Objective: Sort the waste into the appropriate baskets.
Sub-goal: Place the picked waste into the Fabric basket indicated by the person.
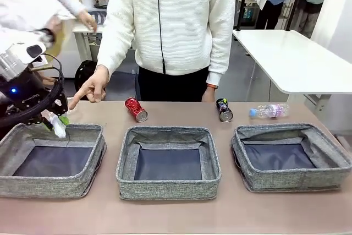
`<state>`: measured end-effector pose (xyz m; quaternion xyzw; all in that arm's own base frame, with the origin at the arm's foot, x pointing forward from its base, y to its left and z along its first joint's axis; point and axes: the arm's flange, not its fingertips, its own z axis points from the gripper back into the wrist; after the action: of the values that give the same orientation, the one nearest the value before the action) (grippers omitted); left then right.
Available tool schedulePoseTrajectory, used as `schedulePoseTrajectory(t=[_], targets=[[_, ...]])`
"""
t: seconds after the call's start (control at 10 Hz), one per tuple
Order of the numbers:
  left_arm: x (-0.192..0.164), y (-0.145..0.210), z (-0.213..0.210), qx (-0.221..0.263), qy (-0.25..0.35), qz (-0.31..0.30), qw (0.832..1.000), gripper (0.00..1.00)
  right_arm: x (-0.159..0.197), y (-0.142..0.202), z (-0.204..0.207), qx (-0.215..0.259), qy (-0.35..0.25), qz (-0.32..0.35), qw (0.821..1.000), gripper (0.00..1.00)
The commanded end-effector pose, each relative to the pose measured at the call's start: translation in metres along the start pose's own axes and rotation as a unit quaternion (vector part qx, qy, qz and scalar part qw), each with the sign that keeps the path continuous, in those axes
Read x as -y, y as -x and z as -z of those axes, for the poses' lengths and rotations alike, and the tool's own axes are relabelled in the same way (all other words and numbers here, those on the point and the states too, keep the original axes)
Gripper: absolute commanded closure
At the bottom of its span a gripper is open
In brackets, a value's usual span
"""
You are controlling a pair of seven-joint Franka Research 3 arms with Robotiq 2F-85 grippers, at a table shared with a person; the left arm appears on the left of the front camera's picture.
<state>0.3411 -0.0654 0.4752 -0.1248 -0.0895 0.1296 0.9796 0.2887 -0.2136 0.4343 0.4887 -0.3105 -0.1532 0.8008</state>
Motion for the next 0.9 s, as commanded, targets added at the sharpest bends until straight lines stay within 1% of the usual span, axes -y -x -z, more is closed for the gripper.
schedulePoseTrajectory(t=[0.0, 0.7, 0.8], targets=[[-0.0051, 0.0031, 0.0018, 0.003, -0.019, 0.0, 1.0, 0.0, 0.001, -0.0018, 0.0016, 0.009, -0.01, -0.012, 1.0, 0.0], [-0.0105, -0.0008, 0.0005, 0.004, -0.02, 0.005, 1.0, 0.0, 0.001, -0.0018, 0.0016, 0.009, -0.01, -0.012, 1.0, 0.0], [-0.0114, 0.0003, -0.0064, -0.015, 0.009, 0.018, 1.0, 0.0, 0.001, -0.0018, 0.0016, 0.009, -0.01, -0.012, 1.0, 0.0]])
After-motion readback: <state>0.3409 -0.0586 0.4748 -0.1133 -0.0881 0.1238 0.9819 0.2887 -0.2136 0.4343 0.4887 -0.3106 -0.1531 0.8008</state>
